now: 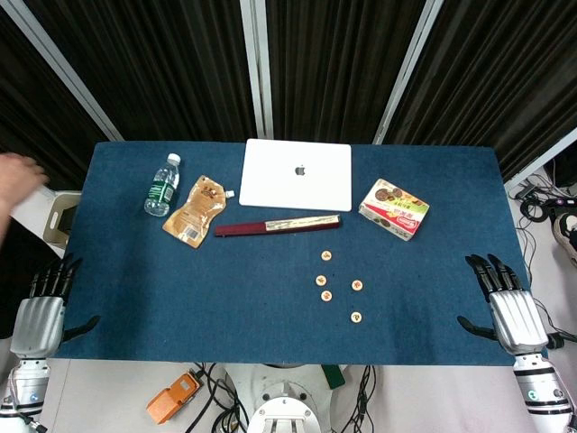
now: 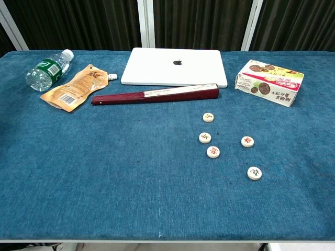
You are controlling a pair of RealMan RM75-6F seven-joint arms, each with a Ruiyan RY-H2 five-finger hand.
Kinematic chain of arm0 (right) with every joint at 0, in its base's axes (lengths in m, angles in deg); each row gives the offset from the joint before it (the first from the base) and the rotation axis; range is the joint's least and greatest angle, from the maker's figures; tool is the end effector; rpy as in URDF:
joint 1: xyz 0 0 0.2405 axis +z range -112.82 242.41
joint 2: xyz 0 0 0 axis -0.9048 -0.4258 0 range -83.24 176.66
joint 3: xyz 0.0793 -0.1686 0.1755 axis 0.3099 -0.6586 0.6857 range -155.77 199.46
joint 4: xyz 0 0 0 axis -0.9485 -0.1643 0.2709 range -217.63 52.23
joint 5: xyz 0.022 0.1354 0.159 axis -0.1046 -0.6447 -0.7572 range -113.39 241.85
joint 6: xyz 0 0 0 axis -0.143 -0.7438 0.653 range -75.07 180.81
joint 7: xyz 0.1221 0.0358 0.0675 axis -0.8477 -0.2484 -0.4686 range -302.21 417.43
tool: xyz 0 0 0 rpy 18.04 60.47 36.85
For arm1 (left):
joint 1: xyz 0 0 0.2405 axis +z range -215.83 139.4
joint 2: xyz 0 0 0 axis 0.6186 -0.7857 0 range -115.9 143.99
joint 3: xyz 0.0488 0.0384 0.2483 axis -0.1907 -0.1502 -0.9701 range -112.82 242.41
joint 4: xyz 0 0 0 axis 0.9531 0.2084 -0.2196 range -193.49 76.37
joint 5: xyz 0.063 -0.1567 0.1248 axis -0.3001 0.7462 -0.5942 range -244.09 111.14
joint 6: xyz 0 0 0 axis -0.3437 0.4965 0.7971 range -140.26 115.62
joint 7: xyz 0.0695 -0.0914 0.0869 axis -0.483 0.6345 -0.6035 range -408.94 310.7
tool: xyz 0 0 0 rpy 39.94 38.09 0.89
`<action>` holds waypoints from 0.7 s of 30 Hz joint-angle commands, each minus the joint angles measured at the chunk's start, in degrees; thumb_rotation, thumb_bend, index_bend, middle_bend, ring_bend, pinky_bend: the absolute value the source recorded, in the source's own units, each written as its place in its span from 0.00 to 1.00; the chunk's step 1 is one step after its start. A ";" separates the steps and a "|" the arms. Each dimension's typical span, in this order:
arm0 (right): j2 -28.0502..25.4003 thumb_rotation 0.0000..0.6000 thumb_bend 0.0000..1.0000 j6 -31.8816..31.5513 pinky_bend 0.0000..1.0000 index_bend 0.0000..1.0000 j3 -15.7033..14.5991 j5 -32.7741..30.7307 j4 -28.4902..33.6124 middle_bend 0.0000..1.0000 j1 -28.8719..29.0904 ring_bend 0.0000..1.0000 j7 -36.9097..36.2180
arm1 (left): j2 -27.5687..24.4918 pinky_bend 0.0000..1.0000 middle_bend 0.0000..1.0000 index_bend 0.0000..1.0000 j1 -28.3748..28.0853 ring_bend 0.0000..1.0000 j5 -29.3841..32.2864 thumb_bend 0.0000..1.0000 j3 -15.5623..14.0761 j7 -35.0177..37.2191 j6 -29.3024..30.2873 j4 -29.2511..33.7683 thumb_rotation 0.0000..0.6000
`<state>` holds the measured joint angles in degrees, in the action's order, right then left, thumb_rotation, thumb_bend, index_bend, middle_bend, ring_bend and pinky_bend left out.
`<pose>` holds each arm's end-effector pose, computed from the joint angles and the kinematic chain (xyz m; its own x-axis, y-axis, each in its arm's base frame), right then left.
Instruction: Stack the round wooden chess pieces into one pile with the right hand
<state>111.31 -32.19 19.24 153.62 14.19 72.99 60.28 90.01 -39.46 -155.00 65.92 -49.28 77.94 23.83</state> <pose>-0.2839 -0.1755 0.1342 0.3722 -0.0796 0.9247 -0.9242 -0.1230 0.3614 -0.3250 0.1551 0.1120 0.3709 -0.0318 0.9281 0.9287 0.0083 -0.3708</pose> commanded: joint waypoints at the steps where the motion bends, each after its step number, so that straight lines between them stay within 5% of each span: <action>1: 0.24 1.00 0.24 2.57 0.16 0.15 -0.45 1.85 0.86 0.15 1.39 0.07 0.29 | 0.03 0.00 0.01 0.09 -0.07 0.00 0.04 0.05 -0.02 -0.13 -0.17 0.00 1.00; 10: 4.65 1.00 0.25 15.55 0.15 0.32 -1.55 7.09 2.69 0.10 8.61 0.04 8.67 | 0.88 0.00 0.01 0.09 0.10 0.00 -0.23 0.05 -0.24 0.07 0.08 -0.31 1.00; 21: 15.76 1.00 0.36 26.87 0.15 0.43 1.58 1.31 -1.10 0.10 14.76 0.04 21.02 | 1.74 0.00 0.01 0.09 0.68 0.00 0.60 0.05 -0.40 1.90 -0.08 -2.68 1.00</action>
<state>125.81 -6.29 20.27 155.90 14.13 86.93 80.13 91.71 -38.86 -154.49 65.55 -47.50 77.89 21.27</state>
